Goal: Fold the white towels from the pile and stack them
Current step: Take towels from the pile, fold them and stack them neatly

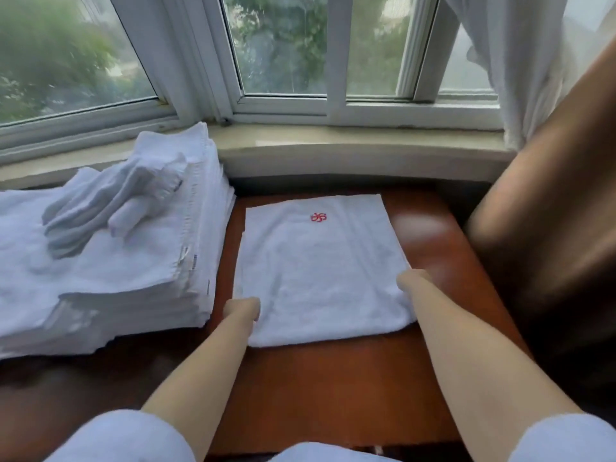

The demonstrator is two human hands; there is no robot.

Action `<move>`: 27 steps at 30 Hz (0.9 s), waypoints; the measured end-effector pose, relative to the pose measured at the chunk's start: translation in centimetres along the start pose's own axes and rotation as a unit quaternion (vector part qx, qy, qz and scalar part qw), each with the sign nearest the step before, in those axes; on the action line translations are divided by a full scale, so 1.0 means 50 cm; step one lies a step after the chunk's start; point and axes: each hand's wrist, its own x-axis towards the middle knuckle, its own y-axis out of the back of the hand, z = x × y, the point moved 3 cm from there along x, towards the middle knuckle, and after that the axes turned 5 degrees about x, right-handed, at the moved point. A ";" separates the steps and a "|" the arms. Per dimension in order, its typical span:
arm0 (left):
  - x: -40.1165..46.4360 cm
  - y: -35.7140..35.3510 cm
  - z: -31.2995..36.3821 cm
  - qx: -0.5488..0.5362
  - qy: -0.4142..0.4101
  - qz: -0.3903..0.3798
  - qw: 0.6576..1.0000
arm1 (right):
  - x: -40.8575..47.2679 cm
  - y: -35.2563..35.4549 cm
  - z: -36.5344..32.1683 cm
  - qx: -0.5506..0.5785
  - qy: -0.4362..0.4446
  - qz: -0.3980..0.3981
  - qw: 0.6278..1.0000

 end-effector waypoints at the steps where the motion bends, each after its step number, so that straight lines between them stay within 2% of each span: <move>1: -0.005 0.003 -0.003 -0.013 -0.008 0.032 0.999 | -0.008 -0.004 0.008 -0.014 -0.008 0.019 1.000; 3: -0.013 0.018 0.002 0.009 -0.053 0.071 0.996 | -0.020 -0.017 0.012 -0.044 -0.012 0.038 0.998; 6: -0.004 0.038 0.041 0.013 -0.116 0.093 0.989 | -0.020 -0.004 -0.017 -0.053 0.054 0.078 0.994; 9: -0.017 0.067 0.082 -0.085 -0.147 0.107 0.980 | -0.027 0.032 -0.050 0.047 0.131 0.128 0.982; 11: -0.038 0.091 0.105 -0.151 -0.187 0.115 0.964 | -0.043 0.064 -0.065 0.162 0.154 0.159 0.962; 13: -0.063 0.114 0.117 -0.205 -0.218 0.126 0.946 | -0.064 0.097 -0.073 0.208 0.173 0.211 0.939; 15: -0.083 0.134 0.103 -0.256 -0.220 0.139 0.931 | -0.078 0.119 -0.063 0.174 0.168 0.267 0.933; 17: -0.075 0.135 0.059 -0.231 -0.200 0.135 0.943 | -0.071 0.125 -0.029 0.103 0.107 0.257 0.955; 19: -0.048 0.107 0.001 -0.142 -0.132 0.090 0.977 | -0.061 0.096 0.031 -0.042 0.001 0.132 0.990; 20: -0.035 0.083 -0.031 -0.132 -0.079 0.053 0.987 | -0.066 0.075 0.065 -0.115 -0.040 0.054 0.991; 22: -0.037 0.043 -0.075 -0.115 -0.018 -0.020 0.993 | -0.069 0.034 0.113 -0.179 -0.055 -0.013 0.982; 24: -0.033 0.027 -0.084 -0.126 0.003 -0.032 0.992 | -0.060 0.010 0.115 -0.184 -0.032 0.009 0.982; 27: -0.020 0.034 -0.059 -0.129 -0.016 -0.031 0.991 | -0.039 0.015 0.061 -0.177 0.006 0.101 0.979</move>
